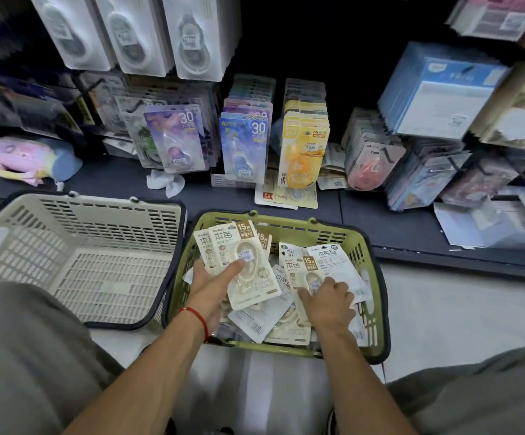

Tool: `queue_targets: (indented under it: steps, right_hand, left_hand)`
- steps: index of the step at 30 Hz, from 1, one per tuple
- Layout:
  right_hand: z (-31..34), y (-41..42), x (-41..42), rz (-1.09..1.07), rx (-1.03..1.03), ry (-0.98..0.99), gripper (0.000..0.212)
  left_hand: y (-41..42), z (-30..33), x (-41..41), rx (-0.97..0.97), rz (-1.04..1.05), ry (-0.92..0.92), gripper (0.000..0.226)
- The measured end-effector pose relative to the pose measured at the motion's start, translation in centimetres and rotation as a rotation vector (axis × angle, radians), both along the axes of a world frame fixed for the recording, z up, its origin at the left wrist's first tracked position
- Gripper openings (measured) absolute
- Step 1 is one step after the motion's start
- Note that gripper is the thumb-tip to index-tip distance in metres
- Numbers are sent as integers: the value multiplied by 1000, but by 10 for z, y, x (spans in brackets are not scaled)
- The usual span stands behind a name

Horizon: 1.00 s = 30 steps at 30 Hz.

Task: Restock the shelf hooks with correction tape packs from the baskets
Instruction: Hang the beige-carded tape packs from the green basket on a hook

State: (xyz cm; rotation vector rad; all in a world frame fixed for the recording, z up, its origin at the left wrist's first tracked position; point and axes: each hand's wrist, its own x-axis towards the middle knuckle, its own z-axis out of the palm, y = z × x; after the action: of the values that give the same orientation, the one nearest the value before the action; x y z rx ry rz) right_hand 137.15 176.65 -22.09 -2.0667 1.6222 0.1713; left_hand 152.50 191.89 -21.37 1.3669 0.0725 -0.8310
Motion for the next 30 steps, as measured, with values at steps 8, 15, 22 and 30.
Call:
queue_targets:
  steps: [8, 15, 22, 30]
  right_hand:
    - [23, -6, -1, -295, 389, -666, 39]
    - [90, 4, 39, 62, 577, -1067, 51]
    - [165, -13, 75, 156, 559, -1249, 68]
    - [252, -40, 132, 395, 287, -1234, 55]
  left_hand:
    - [15, 11, 4, -43, 15, -99, 73]
    - [7, 56, 9, -194, -56, -200, 75]
    - [-14, 145, 52, -260, -145, -440, 74]
    - [-39, 217, 115, -324, -129, -550, 69]
